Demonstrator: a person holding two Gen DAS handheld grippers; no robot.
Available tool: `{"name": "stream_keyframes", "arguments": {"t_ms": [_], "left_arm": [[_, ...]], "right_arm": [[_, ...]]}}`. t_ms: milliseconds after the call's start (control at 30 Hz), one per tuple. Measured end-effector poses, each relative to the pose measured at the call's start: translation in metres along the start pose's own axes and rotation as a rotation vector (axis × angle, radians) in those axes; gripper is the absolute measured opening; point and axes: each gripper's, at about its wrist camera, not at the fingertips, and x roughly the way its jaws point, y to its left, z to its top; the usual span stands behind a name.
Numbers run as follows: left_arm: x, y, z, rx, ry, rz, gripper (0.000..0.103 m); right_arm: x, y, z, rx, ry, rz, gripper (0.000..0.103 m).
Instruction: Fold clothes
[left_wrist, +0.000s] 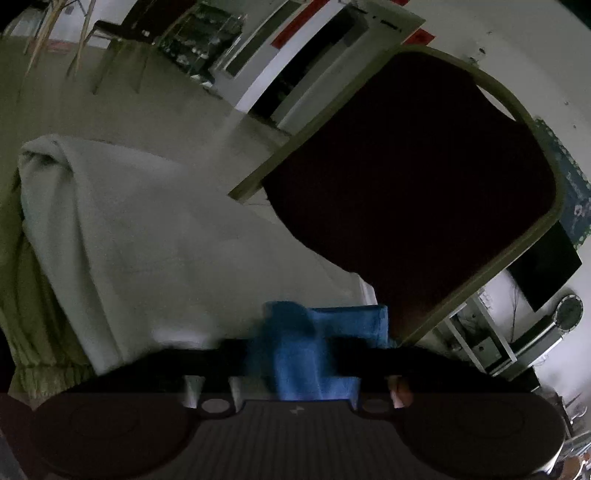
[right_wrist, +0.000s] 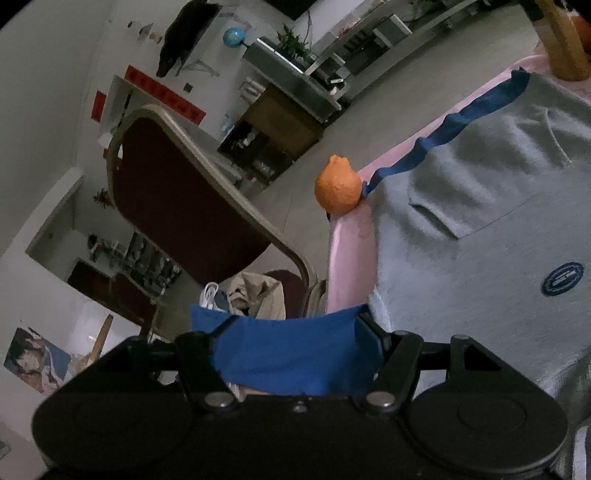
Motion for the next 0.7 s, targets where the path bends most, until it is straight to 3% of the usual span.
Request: {"name": "stream_keyframes", "arguments": {"t_ms": [133,267,333,467,600,700], "left_arm": [[-0.029,-0.018,-0.007,0.068,-0.141,0.136,0.002],[-0.027,-0.006,0.002,0.085,-0.121,0.237,0.006],[-0.028,-0.009,-0.002,0.094,-0.102,0.280,0.017],[-0.070,-0.029,-0.016,0.116,-0.157,0.347,0.033],[-0.113,-0.069,-0.050,0.229,-0.177,0.295,0.038],[-0.121,-0.106,-0.098,0.387,-0.034,0.176,0.041]], "right_arm": [[-0.002,-0.004,0.002,-0.002,-0.008,-0.005,0.065],[-0.004,-0.009,0.001,0.005,-0.006,-0.006,0.065],[-0.008,-0.013,0.003,0.016,-0.003,-0.005,0.065],[-0.037,-0.017,0.010,0.000,-0.033,0.001,0.066],[-0.091,-0.030,0.026,-0.023,-0.120,-0.021,0.070],[-0.119,-0.054,0.039,-0.027,-0.176,-0.094,0.073]]}}
